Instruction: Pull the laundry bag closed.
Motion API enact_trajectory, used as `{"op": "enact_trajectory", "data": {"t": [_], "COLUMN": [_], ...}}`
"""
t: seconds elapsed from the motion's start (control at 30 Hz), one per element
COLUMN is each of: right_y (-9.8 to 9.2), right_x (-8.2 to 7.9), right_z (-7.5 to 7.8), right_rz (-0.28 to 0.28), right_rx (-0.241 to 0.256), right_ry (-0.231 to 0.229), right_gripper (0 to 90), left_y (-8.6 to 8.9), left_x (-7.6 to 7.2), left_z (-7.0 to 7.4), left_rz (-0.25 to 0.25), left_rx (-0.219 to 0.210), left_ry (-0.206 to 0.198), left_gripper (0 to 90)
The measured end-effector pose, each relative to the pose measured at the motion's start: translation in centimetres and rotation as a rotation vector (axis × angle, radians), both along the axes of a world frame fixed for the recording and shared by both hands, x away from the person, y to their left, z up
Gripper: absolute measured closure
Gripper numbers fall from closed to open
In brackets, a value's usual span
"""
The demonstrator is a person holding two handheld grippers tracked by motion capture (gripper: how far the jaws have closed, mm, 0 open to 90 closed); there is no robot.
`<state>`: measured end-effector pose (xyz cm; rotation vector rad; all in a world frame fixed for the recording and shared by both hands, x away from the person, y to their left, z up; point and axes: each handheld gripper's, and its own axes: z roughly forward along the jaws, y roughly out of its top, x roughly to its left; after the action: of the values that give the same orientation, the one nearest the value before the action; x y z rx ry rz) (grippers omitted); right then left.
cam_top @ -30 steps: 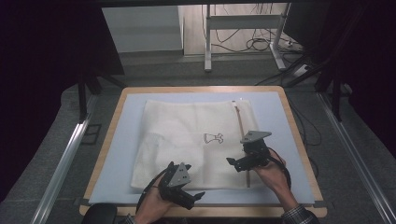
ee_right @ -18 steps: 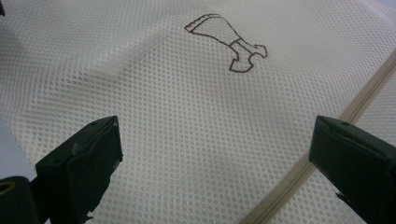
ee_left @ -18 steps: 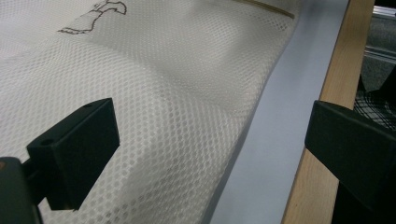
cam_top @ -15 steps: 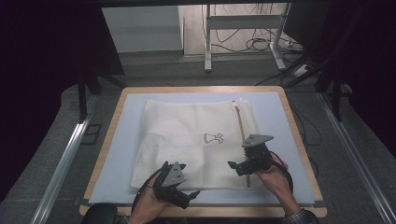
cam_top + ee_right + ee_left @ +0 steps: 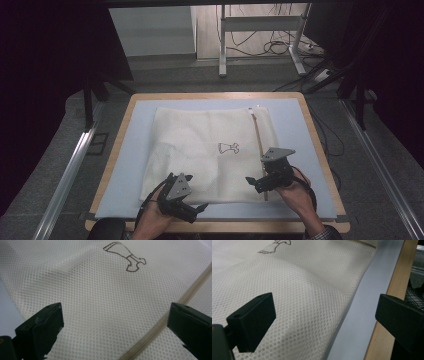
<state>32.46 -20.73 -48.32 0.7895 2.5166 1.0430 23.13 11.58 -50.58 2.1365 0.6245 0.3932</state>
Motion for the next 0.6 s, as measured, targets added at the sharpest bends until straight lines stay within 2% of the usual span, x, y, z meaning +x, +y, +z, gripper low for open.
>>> {"op": "enact_trajectory", "data": {"t": [0.6], "right_y": [-0.5], "right_x": [-1.4], "right_z": [0.2], "right_rz": [0.007], "right_rx": [-0.004], "right_ry": [-0.019], "right_gripper": [0.0], "left_y": [1.7], "left_x": [-0.5], "left_z": [0.2], "left_rz": [0.036], "left_rx": [-0.009], "left_ry": [-0.009], "left_gripper": [2.3]}}
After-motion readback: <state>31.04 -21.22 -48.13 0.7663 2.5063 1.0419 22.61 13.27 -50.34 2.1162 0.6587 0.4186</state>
